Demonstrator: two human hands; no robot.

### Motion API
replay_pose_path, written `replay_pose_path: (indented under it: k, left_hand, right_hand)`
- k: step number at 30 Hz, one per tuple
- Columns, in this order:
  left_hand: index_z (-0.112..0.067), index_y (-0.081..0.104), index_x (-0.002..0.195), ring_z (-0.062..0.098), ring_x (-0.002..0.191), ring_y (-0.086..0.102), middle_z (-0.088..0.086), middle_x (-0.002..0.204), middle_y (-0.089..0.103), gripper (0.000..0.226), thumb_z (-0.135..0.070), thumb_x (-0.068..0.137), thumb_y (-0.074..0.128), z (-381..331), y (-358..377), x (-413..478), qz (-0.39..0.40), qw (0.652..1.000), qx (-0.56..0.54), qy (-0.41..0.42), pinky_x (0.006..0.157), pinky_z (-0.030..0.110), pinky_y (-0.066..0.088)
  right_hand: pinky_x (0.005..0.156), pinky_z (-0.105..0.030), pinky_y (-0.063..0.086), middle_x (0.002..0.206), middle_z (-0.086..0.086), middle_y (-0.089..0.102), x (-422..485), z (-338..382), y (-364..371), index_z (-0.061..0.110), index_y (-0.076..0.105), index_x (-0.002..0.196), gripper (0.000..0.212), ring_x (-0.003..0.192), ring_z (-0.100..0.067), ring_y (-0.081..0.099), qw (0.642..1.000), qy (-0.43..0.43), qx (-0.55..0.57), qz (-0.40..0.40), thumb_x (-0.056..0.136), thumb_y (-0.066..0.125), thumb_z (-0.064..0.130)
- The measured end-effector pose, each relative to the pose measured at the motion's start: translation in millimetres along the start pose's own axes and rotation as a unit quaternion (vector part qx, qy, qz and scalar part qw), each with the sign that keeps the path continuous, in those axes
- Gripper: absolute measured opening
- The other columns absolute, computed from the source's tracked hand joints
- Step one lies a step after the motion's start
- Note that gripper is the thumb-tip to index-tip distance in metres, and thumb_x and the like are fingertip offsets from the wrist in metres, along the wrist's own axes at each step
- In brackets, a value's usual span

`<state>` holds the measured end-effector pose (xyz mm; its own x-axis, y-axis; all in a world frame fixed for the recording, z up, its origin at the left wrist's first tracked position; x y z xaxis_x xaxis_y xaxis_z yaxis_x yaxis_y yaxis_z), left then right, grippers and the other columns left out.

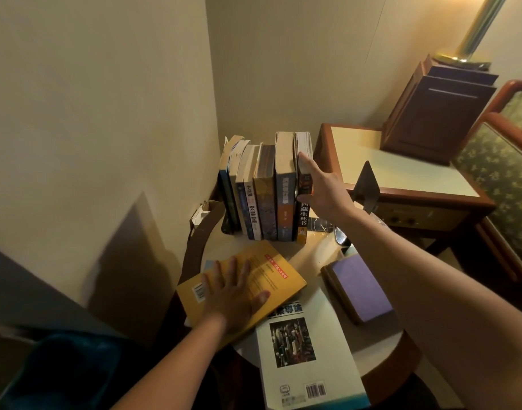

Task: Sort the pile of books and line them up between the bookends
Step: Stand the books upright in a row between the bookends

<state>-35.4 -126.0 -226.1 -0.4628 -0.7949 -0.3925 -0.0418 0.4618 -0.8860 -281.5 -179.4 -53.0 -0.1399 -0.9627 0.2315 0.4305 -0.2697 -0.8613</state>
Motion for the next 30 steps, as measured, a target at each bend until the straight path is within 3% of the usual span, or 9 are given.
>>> replay_pose_path:
  k: [7, 10, 13, 16, 20, 22, 24, 26, 30]
  left_hand:
    - [-0.033, -0.023, 0.154, 0.04, 0.145, -0.032, 0.002, 0.161, -0.032, 0.116, -0.094, 0.056, -0.011, 0, 0, -1, -0.005, 1.0, 0.0, 0.0, 0.116, 0.065, -0.014]
    - [-0.034, -0.022, 0.155, 0.039, 0.145, -0.033, 0.0, 0.162, -0.032, 0.117, -0.096, 0.056, -0.008, 0, -1, -1, 0.001, 1.0, -0.011, -0.004, 0.116, 0.064, -0.017]
    - [-0.035, -0.019, 0.156, 0.037, 0.145, -0.032, 0.0, 0.162, -0.03, 0.102, -0.091, 0.076, 0.007, 0, -3, -4, -0.003, 1.0, -0.011, -0.009, 0.116, 0.062, -0.018]
    - [-0.033, -0.014, 0.157, 0.033, 0.147, -0.03, 0.0, 0.164, -0.024, 0.093, -0.084, 0.086, 0.017, 0, -2, -11, -0.047, 0.999, -0.024, 0.004, 0.118, 0.058, -0.018]
    - [-0.03, 0.001, 0.16, 0.026, 0.151, -0.021, -0.002, 0.167, -0.011, 0.087, -0.078, 0.09, 0.019, 9, 5, -27, -0.1, 0.994, -0.047, -0.005, 0.12, 0.053, -0.017]
    - [-0.031, 0.005, 0.16, 0.025, 0.152, -0.018, -0.001, 0.168, -0.008, 0.091, -0.081, 0.085, 0.012, 19, 8, -39, -0.123, 0.991, -0.056, -0.026, 0.12, 0.052, -0.016]
    - [-0.033, 0.004, 0.16, 0.028, 0.152, -0.016, 0.0, 0.168, -0.009, 0.098, -0.084, 0.077, 0.0, 31, 12, -52, -0.13, 0.989, -0.05, -0.044, 0.12, 0.053, -0.015]
    - [-0.036, 0.0, 0.159, 0.031, 0.152, -0.015, 0.003, 0.168, -0.01, 0.098, -0.085, 0.074, -0.005, 41, 16, -64, -0.125, 0.989, -0.035, -0.065, 0.119, 0.054, -0.015]
    - [-0.036, -0.002, 0.158, 0.041, 0.151, -0.01, 0.018, 0.165, -0.008, 0.091, -0.084, 0.084, 0.02, 56, 19, -83, -0.117, 0.978, -0.096, -0.145, 0.122, 0.057, -0.005]
  right_hand:
    - [0.089, -0.047, 0.055, 0.146, -0.017, 0.052, -9, 0, -2, 0.032, 0.011, 0.16, 0.097, 0.121, -0.034, 0.059, 1.0, 0.016, 0.011, 0.0, 0.09, 0.072, 0.008]
    - [0.079, -0.037, 0.055, 0.141, -0.016, 0.057, -20, 4, -6, 0.031, 0.011, 0.161, 0.095, 0.107, -0.029, 0.065, 1.0, 0.007, 0.009, -0.005, 0.091, 0.07, 0.004]
    - [0.075, -0.036, 0.058, 0.129, -0.019, 0.063, -42, 8, -9, 0.028, 0.008, 0.161, 0.097, 0.086, -0.022, 0.065, 1.0, 0.004, 0.015, -0.022, 0.091, 0.069, 0.004]
    - [0.084, -0.042, 0.058, 0.138, -0.015, 0.061, -76, 8, -5, 0.03, 0.001, 0.161, 0.1, 0.101, -0.026, 0.07, 0.999, 0.005, 0.047, -0.021, 0.091, 0.069, 0.005]
    - [0.085, -0.035, 0.059, 0.14, -0.011, 0.059, -119, 0, 22, 0.029, 0.007, 0.16, 0.092, 0.095, -0.02, 0.07, 0.995, 0.056, 0.06, 0.051, 0.093, 0.068, 0.013]
    - [0.086, -0.028, 0.055, 0.141, -0.011, 0.058, -136, -4, 39, 0.029, 0.012, 0.16, 0.088, 0.105, -0.021, 0.066, 0.988, 0.09, 0.061, 0.11, 0.094, 0.068, 0.017]
    - [0.094, -0.03, 0.052, 0.141, -0.011, 0.058, -150, -2, 56, 0.03, 0.011, 0.161, 0.088, 0.119, -0.023, 0.06, 0.977, 0.102, 0.069, 0.175, 0.094, 0.068, 0.022]
    - [0.097, -0.032, 0.053, 0.133, -0.007, 0.062, -160, 4, 71, 0.029, 0.009, 0.161, 0.087, 0.115, -0.019, 0.061, 0.967, 0.104, 0.068, 0.222, 0.096, 0.066, 0.024]
    - [0.094, -0.037, 0.055, 0.131, -0.005, 0.06, -168, 9, 92, 0.036, 0.011, 0.159, 0.074, 0.106, -0.017, 0.062, 0.964, 0.105, 0.044, 0.239, 0.1, 0.055, 0.031]
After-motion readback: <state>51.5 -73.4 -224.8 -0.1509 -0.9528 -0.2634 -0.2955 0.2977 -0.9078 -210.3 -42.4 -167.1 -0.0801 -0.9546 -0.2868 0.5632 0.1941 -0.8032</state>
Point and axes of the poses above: each hand's wrist, its own x-axis towards the middle knuckle, its own y-axis out of the palm, z = x × y, the point moved 5 cm from there along x, towards the middle knuckle
